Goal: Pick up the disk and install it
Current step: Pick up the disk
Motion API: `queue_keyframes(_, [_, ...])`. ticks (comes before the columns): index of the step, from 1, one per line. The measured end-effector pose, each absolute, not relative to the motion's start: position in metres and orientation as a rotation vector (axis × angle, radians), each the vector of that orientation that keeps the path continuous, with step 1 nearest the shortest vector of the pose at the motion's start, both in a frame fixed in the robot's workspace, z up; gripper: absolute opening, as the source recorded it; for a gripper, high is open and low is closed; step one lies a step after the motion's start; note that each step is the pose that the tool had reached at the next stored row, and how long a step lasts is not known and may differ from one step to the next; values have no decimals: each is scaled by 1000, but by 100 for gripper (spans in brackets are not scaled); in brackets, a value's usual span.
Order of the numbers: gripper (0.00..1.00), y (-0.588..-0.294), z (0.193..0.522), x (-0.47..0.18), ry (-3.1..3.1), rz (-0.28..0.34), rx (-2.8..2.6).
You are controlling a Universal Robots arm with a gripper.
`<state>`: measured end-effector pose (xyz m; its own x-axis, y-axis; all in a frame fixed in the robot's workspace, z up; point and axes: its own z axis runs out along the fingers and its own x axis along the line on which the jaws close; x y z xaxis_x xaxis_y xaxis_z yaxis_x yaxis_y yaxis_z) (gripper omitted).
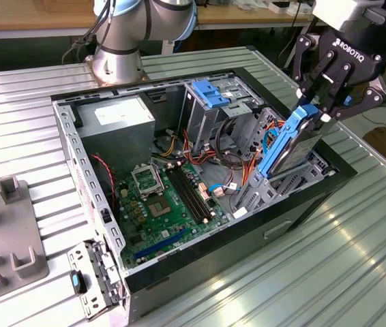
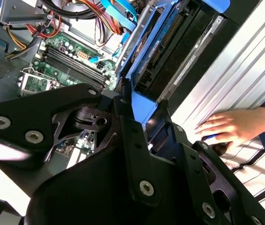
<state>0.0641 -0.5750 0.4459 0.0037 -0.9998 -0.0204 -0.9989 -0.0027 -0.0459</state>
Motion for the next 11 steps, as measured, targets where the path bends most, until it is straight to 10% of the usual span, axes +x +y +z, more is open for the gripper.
queue_keyframes(11, [37, -575, 421, 64, 2185, -28, -2192])
